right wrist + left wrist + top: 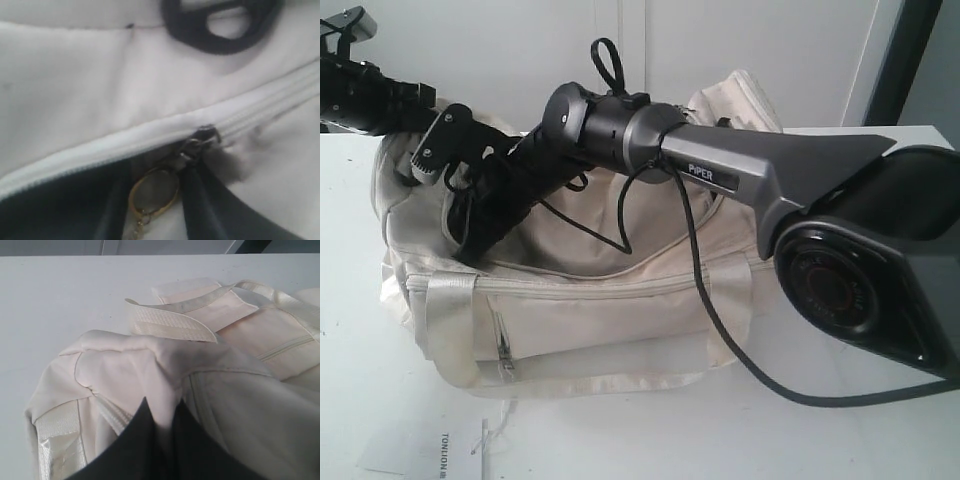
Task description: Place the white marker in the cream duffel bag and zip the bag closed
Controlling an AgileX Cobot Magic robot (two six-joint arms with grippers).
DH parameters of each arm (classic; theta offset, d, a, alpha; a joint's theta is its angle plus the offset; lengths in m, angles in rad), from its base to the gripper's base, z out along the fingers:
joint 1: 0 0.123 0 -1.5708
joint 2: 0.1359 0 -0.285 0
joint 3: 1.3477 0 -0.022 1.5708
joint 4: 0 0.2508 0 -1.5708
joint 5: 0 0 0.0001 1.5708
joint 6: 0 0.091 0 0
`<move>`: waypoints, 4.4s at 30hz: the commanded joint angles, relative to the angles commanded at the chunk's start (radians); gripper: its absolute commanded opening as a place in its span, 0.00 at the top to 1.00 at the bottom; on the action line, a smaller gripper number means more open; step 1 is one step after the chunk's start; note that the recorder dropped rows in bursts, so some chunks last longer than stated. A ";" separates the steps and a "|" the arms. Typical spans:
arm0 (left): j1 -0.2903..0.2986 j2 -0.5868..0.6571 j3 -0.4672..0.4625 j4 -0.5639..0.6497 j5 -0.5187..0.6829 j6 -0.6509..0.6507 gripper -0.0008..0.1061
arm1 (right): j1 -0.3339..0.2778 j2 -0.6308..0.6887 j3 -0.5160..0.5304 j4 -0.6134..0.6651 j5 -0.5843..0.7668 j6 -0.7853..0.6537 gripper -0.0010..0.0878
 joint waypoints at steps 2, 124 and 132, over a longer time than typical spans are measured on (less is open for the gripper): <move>0.000 0.000 0.000 0.000 0.000 0.000 0.99 | -0.002 -0.009 0.000 -0.010 0.038 0.083 0.99; 0.002 0.000 0.002 -0.023 0.032 -0.002 0.99 | 0.034 -0.185 -0.004 -0.226 0.328 0.280 0.80; 0.002 0.000 0.002 -0.023 0.030 -0.002 0.99 | 0.041 -0.101 -0.004 -0.199 0.203 0.253 0.53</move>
